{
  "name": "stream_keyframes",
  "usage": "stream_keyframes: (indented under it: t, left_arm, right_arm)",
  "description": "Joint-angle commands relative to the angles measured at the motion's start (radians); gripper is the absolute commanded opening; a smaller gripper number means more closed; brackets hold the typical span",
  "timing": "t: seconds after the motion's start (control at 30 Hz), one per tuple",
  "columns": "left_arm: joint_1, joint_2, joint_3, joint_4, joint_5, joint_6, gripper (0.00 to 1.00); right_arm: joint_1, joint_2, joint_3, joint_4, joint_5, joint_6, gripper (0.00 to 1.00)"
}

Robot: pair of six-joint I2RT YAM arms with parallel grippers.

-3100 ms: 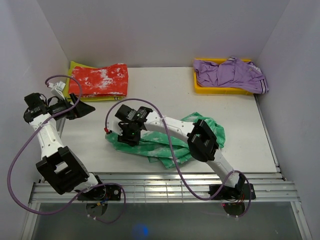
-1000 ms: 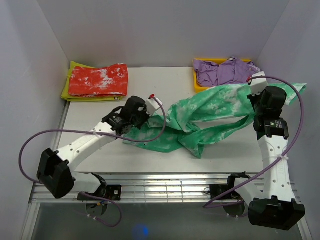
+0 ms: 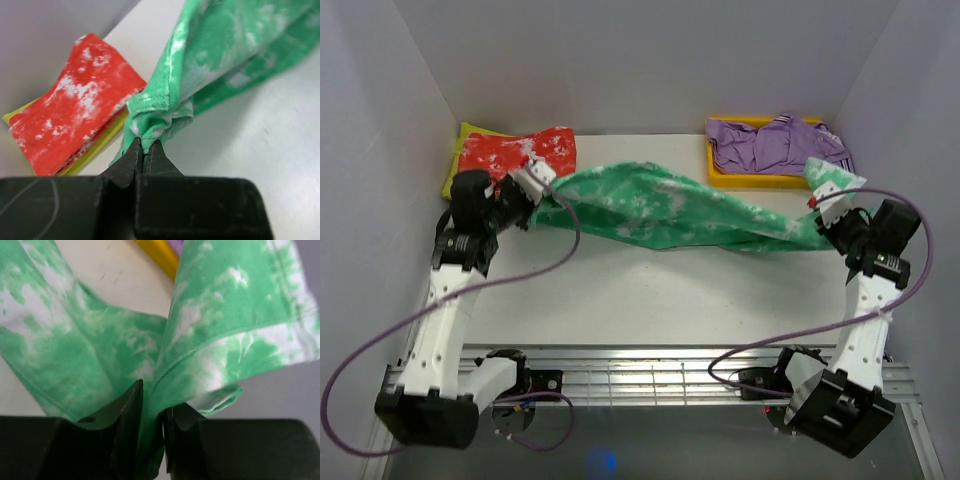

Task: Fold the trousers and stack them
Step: Flatten the trousers out

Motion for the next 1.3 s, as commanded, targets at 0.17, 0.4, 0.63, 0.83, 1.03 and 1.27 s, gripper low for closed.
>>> stream_keyframes:
  t: [0.17,0.4,0.63,0.83,1.03,1.27]
  left_arm:
    - [0.002,-0.469,-0.649,-0.281,0.125,0.554,0.00]
    - [0.002,-0.557,-0.806,-0.192,0.032,0.672,0.00]
    - [0.002,-0.412,-0.760,-0.083,0.003,0.573,0.00]
    - [0.002,-0.231,-0.650,-0.063,0.049,0.427,0.00]
    - [0.004,-0.169,-0.616,-0.023,0.040,0.338,0.00]
    - [0.004,-0.103,-0.569,-0.024,0.023,0.280,0.00]
  right_arm:
    - [-0.069,-0.038,-0.289,-0.066,0.148,-0.410,0.90]
    - [-0.046,0.230,0.168,-0.515,-0.105,-0.410,0.90]
    - [0.098,0.424,0.201,-0.645,-0.039,-0.358,0.82]
    - [0.224,0.533,0.112,-0.403,0.137,-0.039,0.89]
    - [0.287,0.642,0.084,-0.250,0.267,0.138,0.90]
    - [0.295,0.745,0.191,-0.152,0.295,0.172,0.49]
